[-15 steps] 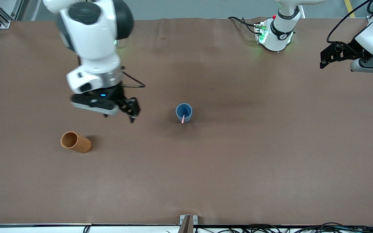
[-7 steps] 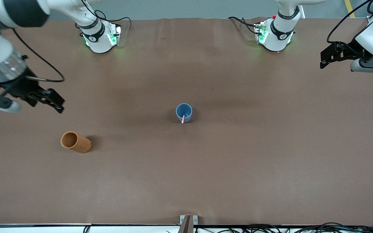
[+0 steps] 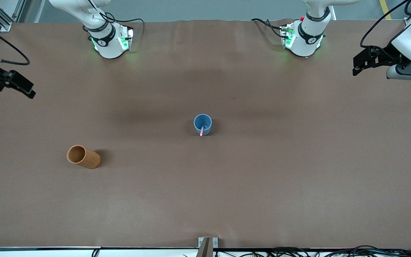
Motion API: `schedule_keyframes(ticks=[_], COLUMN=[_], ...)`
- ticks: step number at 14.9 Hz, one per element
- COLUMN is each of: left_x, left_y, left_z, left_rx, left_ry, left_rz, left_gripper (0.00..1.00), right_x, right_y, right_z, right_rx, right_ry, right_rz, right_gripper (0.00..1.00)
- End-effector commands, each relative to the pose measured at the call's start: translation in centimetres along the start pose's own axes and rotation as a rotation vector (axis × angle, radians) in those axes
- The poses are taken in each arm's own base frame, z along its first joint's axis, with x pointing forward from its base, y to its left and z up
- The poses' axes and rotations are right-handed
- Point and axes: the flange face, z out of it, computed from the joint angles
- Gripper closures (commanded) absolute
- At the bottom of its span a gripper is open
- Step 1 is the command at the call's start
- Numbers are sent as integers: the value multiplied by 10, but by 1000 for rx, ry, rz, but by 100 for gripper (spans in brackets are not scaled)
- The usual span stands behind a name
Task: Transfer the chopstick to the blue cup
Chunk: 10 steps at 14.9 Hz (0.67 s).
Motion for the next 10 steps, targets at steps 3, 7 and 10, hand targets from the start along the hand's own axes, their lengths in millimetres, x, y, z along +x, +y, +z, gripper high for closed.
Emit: schedule_keyframes(ticks=[3, 7, 10], left_x=[-3, -3, -3], left_y=[-1, -2, -4], left_z=[-3, -3, -5], left_rx=[-16, -16, -11], left_ry=[16, 17, 22], left_rz=[10, 8, 3], left_gripper=[0, 0, 0], right_x=[-25, -23, -17], right_y=[30, 37, 41], right_z=[-16, -25, -37], right_rx=[19, 20, 22], right_ry=[-34, -20, -20], right_rz=[-60, -104, -146], right_gripper=[0, 0, 0])
